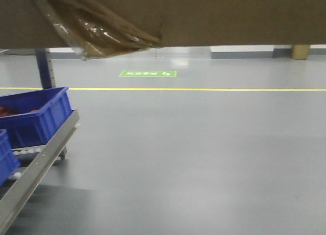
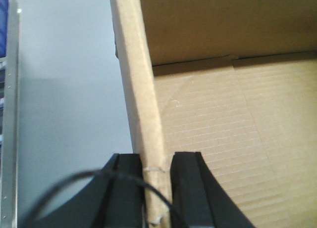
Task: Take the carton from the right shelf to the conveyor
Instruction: 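Hold the carton with both grippers while the base turns away from shelf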
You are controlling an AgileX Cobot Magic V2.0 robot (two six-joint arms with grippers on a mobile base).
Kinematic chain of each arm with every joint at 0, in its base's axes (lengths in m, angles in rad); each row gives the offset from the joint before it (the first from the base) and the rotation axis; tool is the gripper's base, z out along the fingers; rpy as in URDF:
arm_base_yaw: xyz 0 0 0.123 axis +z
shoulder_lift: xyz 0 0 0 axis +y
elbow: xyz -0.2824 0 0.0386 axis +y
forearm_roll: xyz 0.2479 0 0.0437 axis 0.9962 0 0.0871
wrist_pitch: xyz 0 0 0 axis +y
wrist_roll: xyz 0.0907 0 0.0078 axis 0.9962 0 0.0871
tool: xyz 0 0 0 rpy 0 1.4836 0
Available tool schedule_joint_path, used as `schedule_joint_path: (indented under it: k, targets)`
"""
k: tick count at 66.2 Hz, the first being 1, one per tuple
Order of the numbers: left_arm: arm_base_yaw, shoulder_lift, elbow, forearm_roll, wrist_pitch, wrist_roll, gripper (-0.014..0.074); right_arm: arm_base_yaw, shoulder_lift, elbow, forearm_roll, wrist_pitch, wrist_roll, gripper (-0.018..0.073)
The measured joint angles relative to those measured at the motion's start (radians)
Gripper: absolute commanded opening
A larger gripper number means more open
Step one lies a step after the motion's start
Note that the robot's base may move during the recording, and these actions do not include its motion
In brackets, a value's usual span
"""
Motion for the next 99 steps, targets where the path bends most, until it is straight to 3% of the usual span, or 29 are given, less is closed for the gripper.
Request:
schedule_joint_path:
  k: [99]
  targets:
    - [0.000, 0.000, 0.000, 0.014, 0.000, -0.002, -0.0017, 0.000, 0.000, 0.002, 0.002, 0.000, 0.000, -0.0058]
